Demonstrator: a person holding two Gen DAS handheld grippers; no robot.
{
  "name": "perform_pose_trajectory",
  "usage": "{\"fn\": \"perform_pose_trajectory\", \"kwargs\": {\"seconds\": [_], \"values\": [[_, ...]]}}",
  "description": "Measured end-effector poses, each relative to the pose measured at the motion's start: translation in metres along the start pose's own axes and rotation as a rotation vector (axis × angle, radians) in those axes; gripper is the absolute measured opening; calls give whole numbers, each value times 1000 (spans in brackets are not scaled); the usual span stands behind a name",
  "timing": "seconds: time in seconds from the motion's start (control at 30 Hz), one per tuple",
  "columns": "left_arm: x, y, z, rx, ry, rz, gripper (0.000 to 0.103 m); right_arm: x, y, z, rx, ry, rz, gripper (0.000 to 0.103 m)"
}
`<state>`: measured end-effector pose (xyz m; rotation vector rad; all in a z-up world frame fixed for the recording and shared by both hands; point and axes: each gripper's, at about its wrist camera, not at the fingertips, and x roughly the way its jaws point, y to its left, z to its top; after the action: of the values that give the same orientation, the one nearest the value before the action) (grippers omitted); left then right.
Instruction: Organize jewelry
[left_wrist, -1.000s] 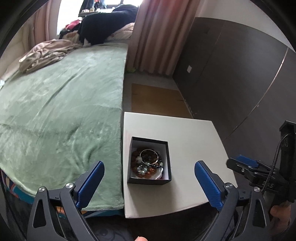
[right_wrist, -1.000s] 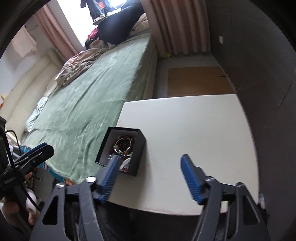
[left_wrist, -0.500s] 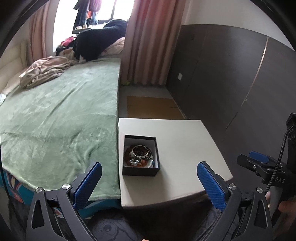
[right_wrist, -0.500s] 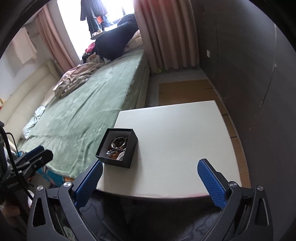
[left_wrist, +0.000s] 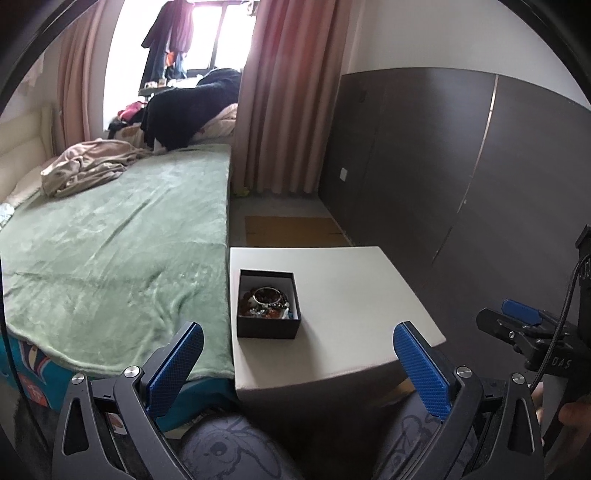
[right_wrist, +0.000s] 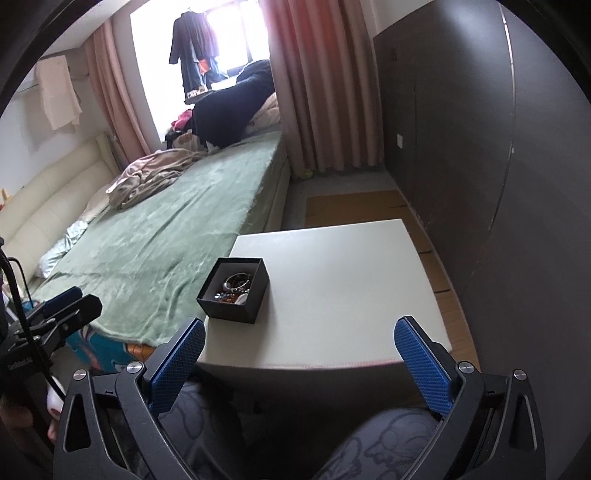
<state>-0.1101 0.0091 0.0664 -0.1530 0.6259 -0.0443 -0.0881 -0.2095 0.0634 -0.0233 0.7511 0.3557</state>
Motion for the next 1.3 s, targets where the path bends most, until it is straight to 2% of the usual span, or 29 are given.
{"fn": "perform_pose_trajectory", "kwargs": {"seconds": [0.37, 0.63, 0.9, 1.3], "values": [[-50, -6, -30, 40, -110, 24, 102, -43, 20, -33, -48, -79, 11, 103], [-62, -13, -43, 71, -127, -13, 102, -59, 25, -57, -32, -132, -9, 103], [-65, -18, -50, 80, -135, -44, 102, -63, 26, -61, -6, -148, 1, 103], [-69, -27, -53, 110, -150, -33, 102, -69, 23, -69, 7, -165, -18, 103]]}}
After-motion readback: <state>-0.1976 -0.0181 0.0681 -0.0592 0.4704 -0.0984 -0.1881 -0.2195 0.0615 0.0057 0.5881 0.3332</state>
